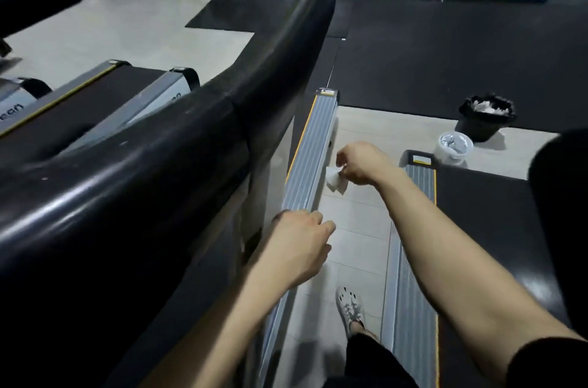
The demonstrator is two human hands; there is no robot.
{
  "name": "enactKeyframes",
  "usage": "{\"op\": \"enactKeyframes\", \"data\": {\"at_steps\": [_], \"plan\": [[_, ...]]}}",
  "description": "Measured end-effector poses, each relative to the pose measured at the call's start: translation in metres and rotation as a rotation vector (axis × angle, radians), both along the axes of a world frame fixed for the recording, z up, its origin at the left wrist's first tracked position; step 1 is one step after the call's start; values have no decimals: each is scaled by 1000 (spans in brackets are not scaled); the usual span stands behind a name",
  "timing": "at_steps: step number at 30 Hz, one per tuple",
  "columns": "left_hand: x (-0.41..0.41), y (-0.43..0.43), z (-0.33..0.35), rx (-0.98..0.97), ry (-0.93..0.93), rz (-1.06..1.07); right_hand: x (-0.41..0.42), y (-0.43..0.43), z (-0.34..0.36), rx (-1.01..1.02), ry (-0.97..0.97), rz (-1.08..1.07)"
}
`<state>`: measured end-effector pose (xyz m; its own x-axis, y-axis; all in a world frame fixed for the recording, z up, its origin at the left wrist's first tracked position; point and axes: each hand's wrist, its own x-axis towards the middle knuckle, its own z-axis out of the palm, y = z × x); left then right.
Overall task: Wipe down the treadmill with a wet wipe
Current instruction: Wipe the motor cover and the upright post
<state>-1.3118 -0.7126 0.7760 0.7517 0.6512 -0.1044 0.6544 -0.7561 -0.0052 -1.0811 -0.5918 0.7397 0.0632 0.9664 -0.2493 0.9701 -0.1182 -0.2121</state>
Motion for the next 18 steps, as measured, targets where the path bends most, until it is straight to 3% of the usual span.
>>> {"op": "enactKeyframes", "data": {"at_steps": [5,10,15,18], "plan": [[63,89,-17,-103,37,139,90,98,-18,-63,31,32],[100,173,-38,-197,10,408,145,192,-12,-82,20,98],[136,248,-27,-123,-20,582,155,287,-3,-32,-91,363],[151,293,-30,-151,-159,645,152,323,7,-18,-130,505]]}}
